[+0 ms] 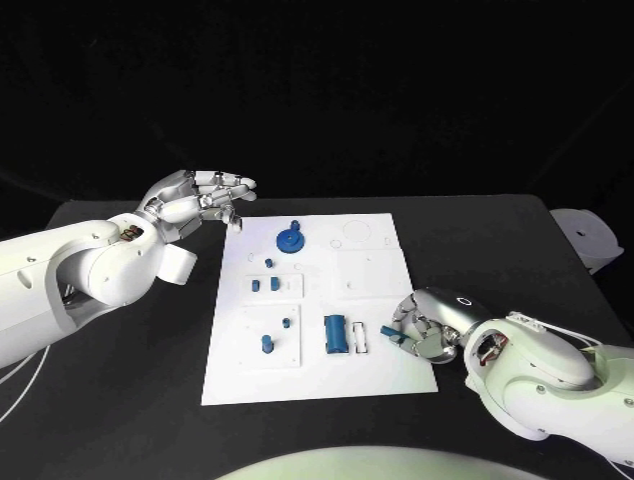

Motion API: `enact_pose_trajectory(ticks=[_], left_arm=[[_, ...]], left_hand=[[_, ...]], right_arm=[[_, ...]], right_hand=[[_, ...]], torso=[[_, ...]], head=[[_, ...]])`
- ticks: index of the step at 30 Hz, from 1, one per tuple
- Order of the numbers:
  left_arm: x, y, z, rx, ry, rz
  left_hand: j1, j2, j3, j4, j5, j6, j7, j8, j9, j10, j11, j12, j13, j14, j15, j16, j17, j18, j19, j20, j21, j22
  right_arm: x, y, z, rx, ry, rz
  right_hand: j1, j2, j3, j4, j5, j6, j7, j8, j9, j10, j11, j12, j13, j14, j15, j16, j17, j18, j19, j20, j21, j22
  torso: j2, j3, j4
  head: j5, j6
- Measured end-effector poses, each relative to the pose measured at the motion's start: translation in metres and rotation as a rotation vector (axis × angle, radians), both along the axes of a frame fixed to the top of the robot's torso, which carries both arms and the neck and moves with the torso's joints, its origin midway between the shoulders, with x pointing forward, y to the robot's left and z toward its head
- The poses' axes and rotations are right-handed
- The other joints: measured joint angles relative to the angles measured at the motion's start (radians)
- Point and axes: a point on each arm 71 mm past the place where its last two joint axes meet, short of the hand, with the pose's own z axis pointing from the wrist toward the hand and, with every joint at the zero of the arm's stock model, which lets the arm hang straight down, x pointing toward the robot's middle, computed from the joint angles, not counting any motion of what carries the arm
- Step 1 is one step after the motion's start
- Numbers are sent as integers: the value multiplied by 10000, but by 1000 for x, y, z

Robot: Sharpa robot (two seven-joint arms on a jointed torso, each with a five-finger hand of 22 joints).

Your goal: Assemble the parts on the task board

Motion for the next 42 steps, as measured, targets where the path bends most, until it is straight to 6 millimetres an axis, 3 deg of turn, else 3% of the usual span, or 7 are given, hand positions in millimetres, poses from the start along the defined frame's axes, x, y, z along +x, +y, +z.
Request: enact_pose_trajectory(ticks=[9,16,17,20,28,32,42], left_arm=[[0,0,0,-4,2,-13],[-1,-1,0,-12,4,-34],[-1,-1,0,-14,4,-38],[-1,-1,0,-16,4,-43],[-1,-2,0,-19,6,-54],[-1,-2,0,-23,7,-65],[-1,-3,0,-25,15,-80]], left_hand=[[0,0,0,0,0,0,0,0,0,0,0,0,0,0,0,0,1,0,13,13,0,-1],[0,0,0,0,0,0,0,0,0,0,0,0,0,0,0,0,1,0,13,12,0,-1],[0,0,0,0,0,0,0,0,0,0,0,0,0,0,0,0,1,0,13,13,0,-1],[0,0,0,0,0,0,0,0,0,0,0,0,0,0,0,0,1,0,13,12,0,-1],[0,0,0,0,0,0,0,0,0,0,0,0,-10,-36,-36,0,-11,0,13,12,0,-1],[0,0,0,0,0,0,0,0,0,0,0,0,-9,-36,-36,0,-11,1,13,12,0,0],[0,0,0,0,0,0,0,0,0,0,0,-1,-9,-36,-36,0,-10,0,13,12,0,-3]], right_arm=[[0,14,1,897,296,-323],[3,23,-3,1426,780,-609],[4,24,-4,1482,875,-646],[5,26,-6,1564,1074,-716],[6,30,-10,1603,1529,-741],[7,32,-12,1602,1655,-726],[8,35,-13,1626,1767,-706]], right_hand=[[-312,-79,249,-51,0,-15,14,4,0,0,0,38,-1,0,0,0,-1,0,0,0,0,-1],[-950,-132,375,24,0,-12,12,469,2,-1,0,126,-2,-38,-38,0,-2,0,0,0,0,-2],[-1127,-140,373,28,83,-10,10,507,12,-1,0,126,-2,-38,-38,0,-2,0,0,0,0,-2],[-1555,-154,239,127,483,29,-24,568,644,-36,-35,126,-3,-38,-38,0,-2,0,-12,-60,0,-2],[-2026,-110,-24,126,579,218,-201,663,768,-37,-35,182,-4,-37,-38,0,-3,0,1,-75,0,6],[-2304,-178,-307,119,1120,312,-233,736,807,-37,-35,182,-5,1,-76,0,-3,0,1,-75,0,6],[-2407,-174,-428,106,1121,286,-207,738,820,-37,-35,182,-5,1,-76,0,-4,-1,1,-75,0,4]], torso=[[7,-1,13],[11,-3,18],[12,-3,18],[13,-2,18],[9,0,1],[4,4,0],[5,9,1]], head=[[-10,-17],[-1,-57],[0,-62],[11,-71],[33,-99],[35,-102],[48,-87]])
